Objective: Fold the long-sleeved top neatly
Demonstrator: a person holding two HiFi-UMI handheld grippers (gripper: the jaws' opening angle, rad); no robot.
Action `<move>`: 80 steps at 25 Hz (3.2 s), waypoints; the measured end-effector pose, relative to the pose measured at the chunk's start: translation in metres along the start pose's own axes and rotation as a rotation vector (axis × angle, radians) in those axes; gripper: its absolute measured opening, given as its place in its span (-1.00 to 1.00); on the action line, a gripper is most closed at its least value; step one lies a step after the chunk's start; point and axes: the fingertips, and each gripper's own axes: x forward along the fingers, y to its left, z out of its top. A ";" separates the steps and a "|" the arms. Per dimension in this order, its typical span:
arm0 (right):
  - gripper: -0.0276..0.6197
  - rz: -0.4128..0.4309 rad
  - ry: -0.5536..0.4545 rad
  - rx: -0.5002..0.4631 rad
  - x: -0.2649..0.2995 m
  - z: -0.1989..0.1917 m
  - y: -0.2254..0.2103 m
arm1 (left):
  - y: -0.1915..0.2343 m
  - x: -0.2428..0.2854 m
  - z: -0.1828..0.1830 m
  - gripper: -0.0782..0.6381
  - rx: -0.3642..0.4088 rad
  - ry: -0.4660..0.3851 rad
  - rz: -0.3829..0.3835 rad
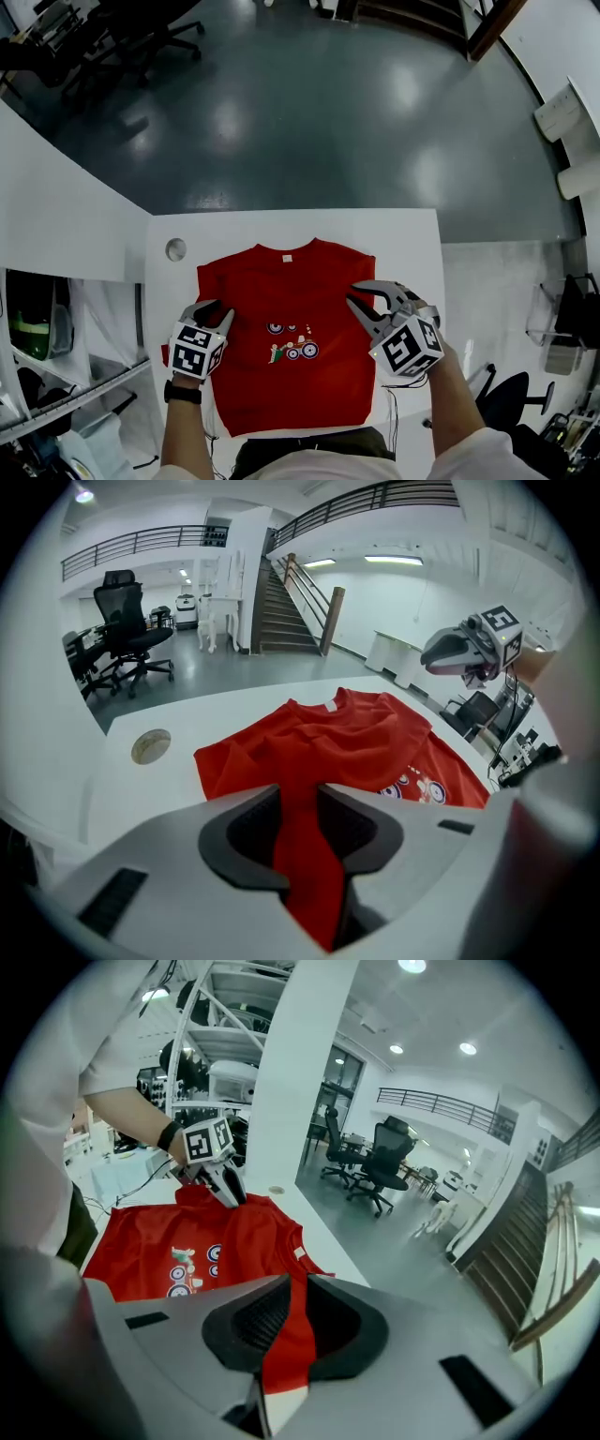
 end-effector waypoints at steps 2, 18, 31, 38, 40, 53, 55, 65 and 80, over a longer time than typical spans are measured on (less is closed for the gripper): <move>-0.73 -0.008 0.008 0.017 -0.003 -0.010 -0.004 | 0.000 0.006 0.001 -0.45 0.002 0.012 -0.006; -0.73 -0.017 0.030 0.081 -0.008 -0.046 -0.020 | 0.009 0.022 -0.003 -0.50 -0.131 0.031 -0.085; -0.73 0.015 0.096 0.091 0.004 -0.066 -0.016 | -0.002 -0.018 0.007 -0.69 -0.020 -0.021 -0.056; -0.72 0.106 0.184 0.077 0.029 -0.092 0.007 | -0.002 -0.025 -0.007 -0.69 -0.046 -0.019 -0.050; -0.71 0.123 0.208 0.069 0.036 -0.098 0.009 | -0.002 -0.026 -0.007 -0.69 -0.046 -0.023 -0.044; -0.61 0.259 0.374 -0.004 0.059 -0.134 0.024 | 0.007 -0.034 -0.030 -0.70 -0.072 -0.013 0.009; -0.61 0.268 0.373 0.000 0.060 -0.134 0.024 | 0.009 -0.032 -0.036 -0.70 -0.094 -0.006 0.006; -0.61 0.271 0.382 0.016 0.059 -0.135 0.022 | 0.012 -0.031 -0.037 -0.60 -0.110 0.013 0.007; -0.50 0.241 0.410 0.061 0.051 -0.135 0.015 | 0.062 -0.111 -0.110 -0.46 -0.240 0.015 0.173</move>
